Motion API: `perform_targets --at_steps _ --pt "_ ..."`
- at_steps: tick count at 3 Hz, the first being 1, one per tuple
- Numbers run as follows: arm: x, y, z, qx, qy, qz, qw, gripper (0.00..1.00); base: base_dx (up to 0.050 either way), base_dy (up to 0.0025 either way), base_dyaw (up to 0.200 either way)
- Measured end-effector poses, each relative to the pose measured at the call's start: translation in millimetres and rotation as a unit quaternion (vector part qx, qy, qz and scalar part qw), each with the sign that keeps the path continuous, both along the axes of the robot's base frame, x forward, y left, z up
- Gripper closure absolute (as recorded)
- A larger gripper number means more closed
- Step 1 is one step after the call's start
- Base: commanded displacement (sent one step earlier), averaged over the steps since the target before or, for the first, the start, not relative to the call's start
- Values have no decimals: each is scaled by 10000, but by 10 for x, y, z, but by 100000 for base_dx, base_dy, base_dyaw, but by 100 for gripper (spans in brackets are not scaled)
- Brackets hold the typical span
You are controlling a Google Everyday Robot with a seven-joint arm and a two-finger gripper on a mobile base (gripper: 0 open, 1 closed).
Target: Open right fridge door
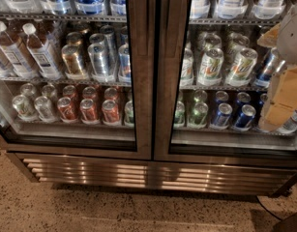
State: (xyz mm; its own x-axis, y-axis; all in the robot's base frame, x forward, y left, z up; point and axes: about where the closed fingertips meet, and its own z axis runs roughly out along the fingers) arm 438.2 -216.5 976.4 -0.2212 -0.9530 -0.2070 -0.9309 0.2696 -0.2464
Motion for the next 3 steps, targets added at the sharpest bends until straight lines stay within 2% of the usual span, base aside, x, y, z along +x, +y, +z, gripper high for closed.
perform_targets --at_steps 1,2,3 --pt "0 0 0 0 -1 0 10000 0 5006 -4 85" --pt "59 24 35 10 -26 -28 10000 0 0 0 0" --pt "167 54 -180 133 240 -38 9996 0 0 0 0"
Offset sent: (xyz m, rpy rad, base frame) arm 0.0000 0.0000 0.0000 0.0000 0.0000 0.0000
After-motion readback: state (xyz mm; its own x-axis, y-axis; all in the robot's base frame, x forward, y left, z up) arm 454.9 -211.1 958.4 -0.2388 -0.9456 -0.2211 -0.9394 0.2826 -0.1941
